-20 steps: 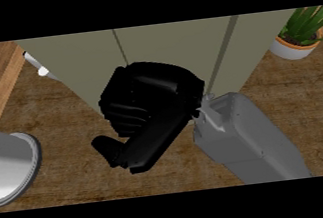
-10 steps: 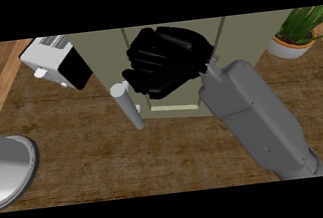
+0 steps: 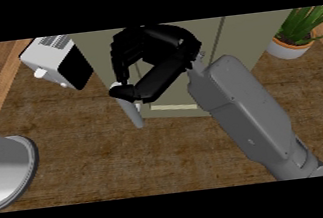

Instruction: Pick up the bottled water, place it into the cabinet and close the cabinet

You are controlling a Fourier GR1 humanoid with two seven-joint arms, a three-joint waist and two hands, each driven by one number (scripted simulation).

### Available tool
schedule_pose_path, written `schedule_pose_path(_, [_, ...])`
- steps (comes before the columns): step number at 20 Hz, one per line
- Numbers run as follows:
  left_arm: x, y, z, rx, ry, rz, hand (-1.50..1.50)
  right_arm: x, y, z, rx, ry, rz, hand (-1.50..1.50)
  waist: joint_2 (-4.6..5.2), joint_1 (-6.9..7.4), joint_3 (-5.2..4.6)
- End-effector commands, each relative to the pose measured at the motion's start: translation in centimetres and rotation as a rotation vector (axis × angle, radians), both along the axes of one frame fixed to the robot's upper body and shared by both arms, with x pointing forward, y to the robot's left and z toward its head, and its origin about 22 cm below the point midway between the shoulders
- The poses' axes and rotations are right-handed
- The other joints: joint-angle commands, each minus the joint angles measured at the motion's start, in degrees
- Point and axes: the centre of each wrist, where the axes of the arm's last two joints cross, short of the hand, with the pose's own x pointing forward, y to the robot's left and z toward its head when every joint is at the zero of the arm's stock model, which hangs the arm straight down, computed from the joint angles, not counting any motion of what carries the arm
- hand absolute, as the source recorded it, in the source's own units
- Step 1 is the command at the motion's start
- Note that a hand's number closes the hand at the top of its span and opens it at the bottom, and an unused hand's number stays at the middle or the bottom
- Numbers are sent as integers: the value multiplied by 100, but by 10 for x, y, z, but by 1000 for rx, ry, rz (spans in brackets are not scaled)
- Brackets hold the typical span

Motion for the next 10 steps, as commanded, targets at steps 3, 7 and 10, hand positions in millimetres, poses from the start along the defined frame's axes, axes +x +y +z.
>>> schedule_pose_path(3, [6, 10, 1, 10, -20, -1, -150, 20, -8, 52, 78, -137, -226, -150, 63, -41, 26])
schedule_pose_path(7, [8, -5, -10, -5, -20, -44, -150, 22, -10, 59, 78, -140, -279, -150, 55, -59, 19])
schedule_pose_path(10, [18, -12, -6, 1, -33, -54, -150, 24, -10, 68, 70, -144, -267, -150, 75, -88, 27])
